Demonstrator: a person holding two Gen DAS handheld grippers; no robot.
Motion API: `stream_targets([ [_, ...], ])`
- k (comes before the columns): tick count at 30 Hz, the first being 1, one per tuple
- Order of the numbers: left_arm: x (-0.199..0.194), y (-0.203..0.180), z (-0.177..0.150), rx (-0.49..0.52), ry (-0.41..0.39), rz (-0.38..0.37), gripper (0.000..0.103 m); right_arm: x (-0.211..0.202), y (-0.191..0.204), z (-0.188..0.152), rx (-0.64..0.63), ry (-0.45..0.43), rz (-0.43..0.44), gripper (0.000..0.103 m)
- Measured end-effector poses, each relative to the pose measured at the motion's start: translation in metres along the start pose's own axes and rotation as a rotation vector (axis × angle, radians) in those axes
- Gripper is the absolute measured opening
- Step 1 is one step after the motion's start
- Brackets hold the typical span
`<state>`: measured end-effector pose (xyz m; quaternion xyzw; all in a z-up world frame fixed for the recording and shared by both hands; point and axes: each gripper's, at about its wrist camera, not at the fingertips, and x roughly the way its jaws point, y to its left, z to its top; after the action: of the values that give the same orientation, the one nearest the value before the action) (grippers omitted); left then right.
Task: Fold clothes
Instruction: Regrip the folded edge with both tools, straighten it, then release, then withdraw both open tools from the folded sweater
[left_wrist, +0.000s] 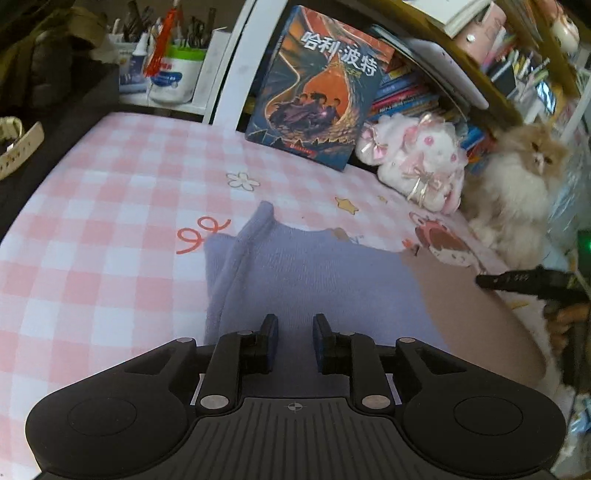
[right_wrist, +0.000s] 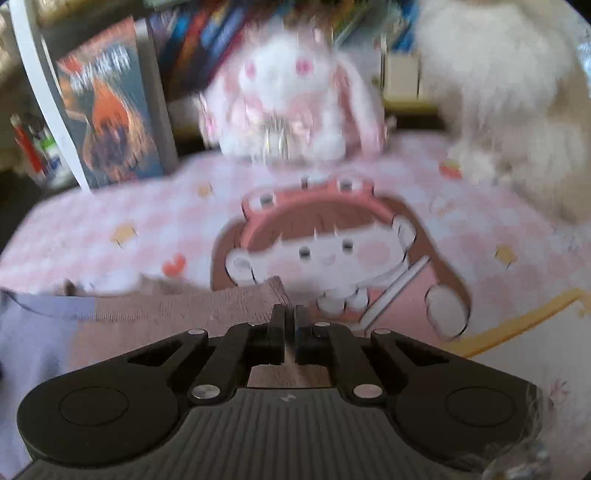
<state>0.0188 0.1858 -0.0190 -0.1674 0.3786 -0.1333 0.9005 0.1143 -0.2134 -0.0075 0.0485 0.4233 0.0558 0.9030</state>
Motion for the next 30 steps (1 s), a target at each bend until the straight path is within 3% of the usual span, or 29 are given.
stream_targets([
  [4,0.0,-0.002,-0.002,-0.004,-0.002,0.004,0.022,-0.004,0.004,-0.001,-0.026,-0.018,-0.023,0.008],
  [6,-0.002,-0.006,-0.002,-0.001,-0.01,0.021,0.022,-0.009,0.004,-0.001,-0.035,-0.029,-0.034,0.026],
  [10,-0.012,-0.015,-0.002,0.003,-0.044,0.038,0.024,-0.039,0.008,-0.01,-0.039,-0.069,-0.017,0.028],
  [14,-0.024,-0.026,-0.004,-0.001,-0.083,0.036,0.03,-0.068,0.013,-0.021,-0.053,-0.096,0.009,0.044],
  [19,-0.031,-0.043,-0.011,-0.016,-0.108,0.026,0.035,-0.086,0.027,-0.038,-0.053,-0.057,0.078,0.045],
  [30,-0.033,-0.102,-0.043,-0.019,-0.084,0.063,0.035,-0.109,0.039,-0.07,-0.178,-0.016,0.16,0.048],
])
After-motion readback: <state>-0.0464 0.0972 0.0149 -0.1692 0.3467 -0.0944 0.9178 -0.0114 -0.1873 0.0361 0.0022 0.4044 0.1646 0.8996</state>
